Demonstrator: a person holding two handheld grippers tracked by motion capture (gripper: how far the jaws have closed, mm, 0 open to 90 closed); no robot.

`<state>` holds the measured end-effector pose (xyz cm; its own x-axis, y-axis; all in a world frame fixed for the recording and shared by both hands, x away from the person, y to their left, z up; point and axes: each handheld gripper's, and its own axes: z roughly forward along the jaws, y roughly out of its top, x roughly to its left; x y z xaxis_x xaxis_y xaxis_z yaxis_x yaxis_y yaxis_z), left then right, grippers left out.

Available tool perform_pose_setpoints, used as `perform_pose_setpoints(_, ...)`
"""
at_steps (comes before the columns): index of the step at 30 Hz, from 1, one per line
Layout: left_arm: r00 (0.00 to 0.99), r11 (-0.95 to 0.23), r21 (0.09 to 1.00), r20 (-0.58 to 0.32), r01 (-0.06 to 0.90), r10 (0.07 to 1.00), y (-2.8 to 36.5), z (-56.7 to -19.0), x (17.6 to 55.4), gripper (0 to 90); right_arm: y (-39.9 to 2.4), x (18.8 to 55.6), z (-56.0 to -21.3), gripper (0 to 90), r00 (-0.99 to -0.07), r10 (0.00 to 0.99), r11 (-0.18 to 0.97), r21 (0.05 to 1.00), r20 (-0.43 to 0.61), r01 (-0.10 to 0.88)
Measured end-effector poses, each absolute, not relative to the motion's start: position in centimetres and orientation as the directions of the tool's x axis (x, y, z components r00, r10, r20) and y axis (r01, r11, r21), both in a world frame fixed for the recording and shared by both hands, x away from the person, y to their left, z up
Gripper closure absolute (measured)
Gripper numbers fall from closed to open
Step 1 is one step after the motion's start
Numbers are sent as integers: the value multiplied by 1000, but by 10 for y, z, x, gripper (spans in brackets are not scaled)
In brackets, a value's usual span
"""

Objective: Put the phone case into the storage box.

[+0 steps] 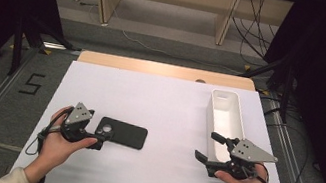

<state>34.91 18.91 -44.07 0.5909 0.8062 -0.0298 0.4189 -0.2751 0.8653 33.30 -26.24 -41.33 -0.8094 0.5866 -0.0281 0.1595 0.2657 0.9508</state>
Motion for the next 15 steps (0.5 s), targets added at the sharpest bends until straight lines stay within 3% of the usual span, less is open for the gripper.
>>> perform_pose_setpoints(10, 580, -264, 875, -24, 407, 814, 191, -439, 349, 64, -262, 332, -411, 231, -807, 591, 249, 957, -27, 150)
perform_pose_setpoints(12, 575, -257, 878, -25, 404, 818, 191, -439, 349, 112, -261, 332, -410, 234, -806, 591, 245, 958, -26, 149)
perform_pose_setpoints(15, 545, -246, 879, -18, 409, 839, 190, -438, 351, 282, -260, 331, -411, 239, -806, 591, 244, 958, -26, 148)
